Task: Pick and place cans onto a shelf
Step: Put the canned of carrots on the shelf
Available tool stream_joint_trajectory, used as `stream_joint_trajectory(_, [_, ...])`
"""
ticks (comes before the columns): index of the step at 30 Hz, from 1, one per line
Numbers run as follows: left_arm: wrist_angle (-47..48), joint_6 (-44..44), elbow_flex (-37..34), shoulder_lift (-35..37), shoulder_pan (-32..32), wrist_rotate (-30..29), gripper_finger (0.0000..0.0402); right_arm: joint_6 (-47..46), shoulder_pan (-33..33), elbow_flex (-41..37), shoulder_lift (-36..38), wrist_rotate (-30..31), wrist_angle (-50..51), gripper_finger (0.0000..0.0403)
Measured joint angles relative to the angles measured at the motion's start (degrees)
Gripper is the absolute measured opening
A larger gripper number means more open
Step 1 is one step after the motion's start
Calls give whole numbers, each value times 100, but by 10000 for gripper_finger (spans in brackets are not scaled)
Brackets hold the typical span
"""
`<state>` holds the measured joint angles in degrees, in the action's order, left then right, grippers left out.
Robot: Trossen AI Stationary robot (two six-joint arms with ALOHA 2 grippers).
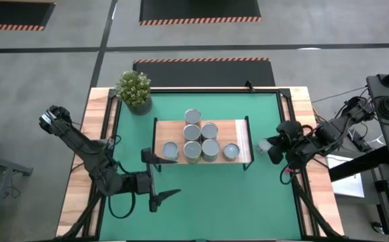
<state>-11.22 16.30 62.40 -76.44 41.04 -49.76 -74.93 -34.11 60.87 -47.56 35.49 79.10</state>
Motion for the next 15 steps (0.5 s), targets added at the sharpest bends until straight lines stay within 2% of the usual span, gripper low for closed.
stream_joint_trajectory(5, [605, -295, 135, -3, -7, -373, 393, -925, 0, -586, 185, -444, 62, 12])
stream_joint_trajectory(10, [618, -285, 126, -7, -7, -967, 393, -1686, 35, -1088, 296, -574, 64, 12])
stream_joint_trajectory(15, [623, -194, 126, -7, -5, -1178, 393, -1964, 375, -1479, 292, -854, 8, 12])
